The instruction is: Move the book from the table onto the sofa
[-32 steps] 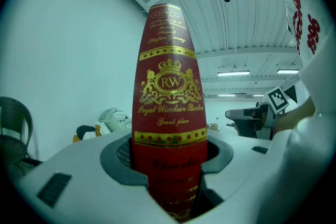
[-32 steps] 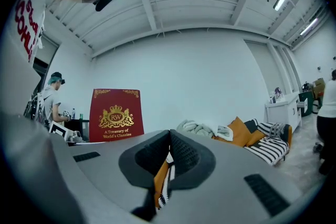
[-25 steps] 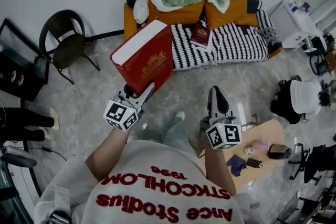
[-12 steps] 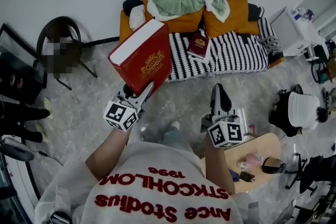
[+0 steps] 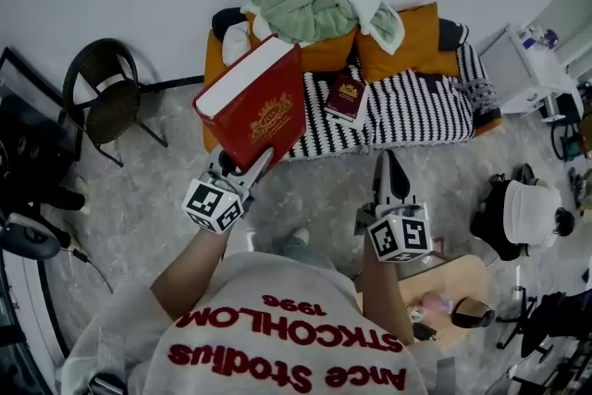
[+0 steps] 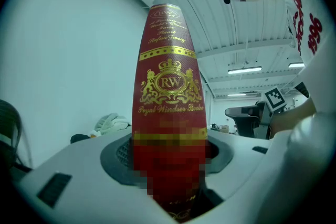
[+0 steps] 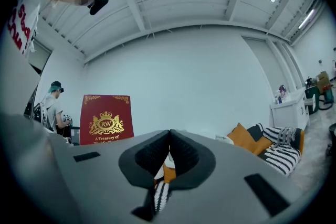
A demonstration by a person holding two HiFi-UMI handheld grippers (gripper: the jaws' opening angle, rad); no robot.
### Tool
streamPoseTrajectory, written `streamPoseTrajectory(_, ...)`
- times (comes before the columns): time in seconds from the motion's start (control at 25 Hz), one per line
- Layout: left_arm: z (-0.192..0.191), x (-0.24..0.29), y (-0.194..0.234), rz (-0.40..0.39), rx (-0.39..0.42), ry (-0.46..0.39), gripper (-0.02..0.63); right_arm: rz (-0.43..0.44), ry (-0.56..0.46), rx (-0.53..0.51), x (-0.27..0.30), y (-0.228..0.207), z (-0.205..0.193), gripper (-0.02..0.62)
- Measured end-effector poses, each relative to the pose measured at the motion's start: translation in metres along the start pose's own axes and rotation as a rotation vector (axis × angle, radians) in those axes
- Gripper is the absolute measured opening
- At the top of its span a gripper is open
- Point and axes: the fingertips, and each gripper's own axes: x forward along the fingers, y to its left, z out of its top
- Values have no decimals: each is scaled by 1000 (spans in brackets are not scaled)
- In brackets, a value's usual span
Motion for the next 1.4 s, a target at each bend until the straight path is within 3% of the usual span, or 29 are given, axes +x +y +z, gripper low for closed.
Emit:
streamPoseTrajectory(0.64, -9, 108, -17, -45, -6, 20, 238, 20, 9, -4, 50, -98, 16, 26)
streamPoseTrajectory(1.4, -20, 153, -23, -59, -18, 33, 238, 9, 19, 13, 59, -140, 14, 26)
